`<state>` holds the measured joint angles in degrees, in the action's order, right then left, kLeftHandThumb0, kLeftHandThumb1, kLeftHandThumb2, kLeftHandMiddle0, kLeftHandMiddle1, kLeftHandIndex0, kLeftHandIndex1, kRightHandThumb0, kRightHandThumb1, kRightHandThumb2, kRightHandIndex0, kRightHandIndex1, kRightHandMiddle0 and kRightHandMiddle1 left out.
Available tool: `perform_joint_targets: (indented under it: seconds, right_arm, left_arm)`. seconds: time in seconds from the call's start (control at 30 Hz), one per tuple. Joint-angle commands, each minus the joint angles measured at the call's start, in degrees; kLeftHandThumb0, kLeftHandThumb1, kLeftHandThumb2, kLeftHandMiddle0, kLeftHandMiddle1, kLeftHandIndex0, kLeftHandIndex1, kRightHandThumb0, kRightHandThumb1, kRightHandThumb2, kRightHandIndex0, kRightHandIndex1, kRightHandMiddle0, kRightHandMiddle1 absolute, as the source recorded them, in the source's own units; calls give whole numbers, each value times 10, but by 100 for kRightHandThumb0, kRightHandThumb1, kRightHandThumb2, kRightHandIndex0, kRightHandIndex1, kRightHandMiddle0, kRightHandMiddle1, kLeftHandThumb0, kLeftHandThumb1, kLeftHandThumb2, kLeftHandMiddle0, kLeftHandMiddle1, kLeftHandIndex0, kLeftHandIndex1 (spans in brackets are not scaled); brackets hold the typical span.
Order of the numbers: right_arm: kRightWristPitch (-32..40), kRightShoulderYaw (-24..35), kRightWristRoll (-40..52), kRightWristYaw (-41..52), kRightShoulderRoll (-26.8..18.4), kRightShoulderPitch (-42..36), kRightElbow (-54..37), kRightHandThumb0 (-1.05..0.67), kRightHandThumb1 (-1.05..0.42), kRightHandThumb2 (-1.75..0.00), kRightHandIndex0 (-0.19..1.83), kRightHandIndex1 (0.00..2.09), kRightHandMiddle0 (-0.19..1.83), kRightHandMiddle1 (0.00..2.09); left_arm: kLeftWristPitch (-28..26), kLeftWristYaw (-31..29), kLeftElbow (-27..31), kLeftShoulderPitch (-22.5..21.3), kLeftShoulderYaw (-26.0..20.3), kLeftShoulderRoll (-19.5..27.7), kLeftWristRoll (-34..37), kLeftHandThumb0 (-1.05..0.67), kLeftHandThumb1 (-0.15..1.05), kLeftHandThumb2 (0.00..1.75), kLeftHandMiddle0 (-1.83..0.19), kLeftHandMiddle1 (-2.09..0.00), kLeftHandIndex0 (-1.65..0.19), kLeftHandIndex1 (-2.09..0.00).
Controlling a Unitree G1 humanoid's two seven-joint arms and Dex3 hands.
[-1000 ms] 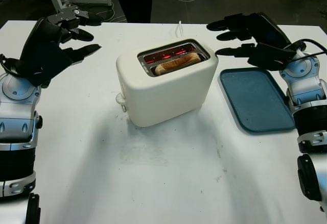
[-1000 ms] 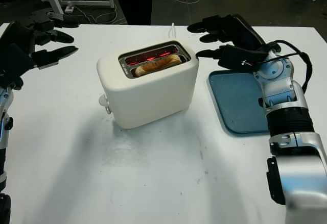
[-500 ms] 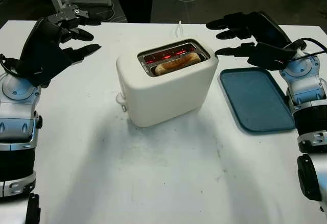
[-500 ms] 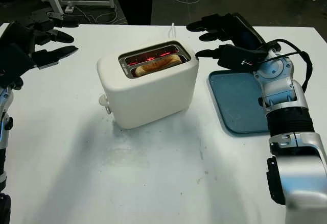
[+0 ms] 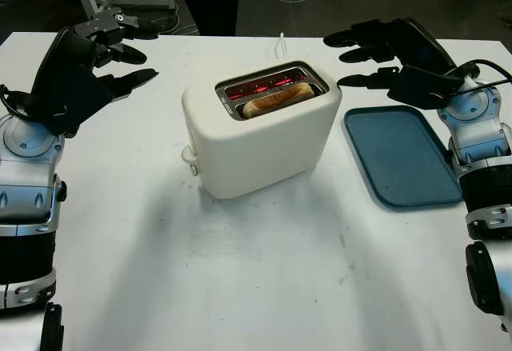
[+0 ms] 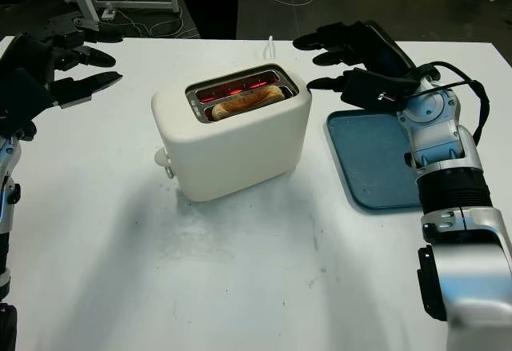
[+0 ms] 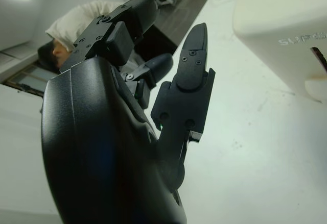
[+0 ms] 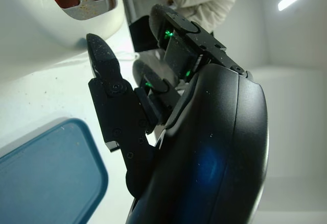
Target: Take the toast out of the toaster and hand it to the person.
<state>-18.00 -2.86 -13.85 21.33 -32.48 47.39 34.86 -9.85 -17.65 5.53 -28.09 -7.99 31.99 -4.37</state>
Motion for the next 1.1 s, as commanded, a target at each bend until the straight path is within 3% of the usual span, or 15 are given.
perform_joint_targets:
  seconds: [0.0, 0.63, 1.07]
  right_arm:
    - [-3, -3, 2, -1, 1, 0, 1, -24, -77, 0, 84, 1, 76, 0]
    - [-3, -1, 4, -1, 1, -1, 2, -24, -76, 0, 83, 0, 75, 0]
    - [15, 37, 67, 25, -9, 71, -66, -44, -70, 0, 81, 0, 76, 0]
  left_arm:
    - [0, 3, 4, 3, -2, -1, 0, -26, 90, 14, -31, -97, -42, -62]
    - [2, 4, 4, 5, -2, -1, 0, -26, 90, 13, -33, -95, -42, -61]
    - [-4, 4, 8, 8, -1, 2, -5, -27, 91, 13, -33, -94, -42, -59]
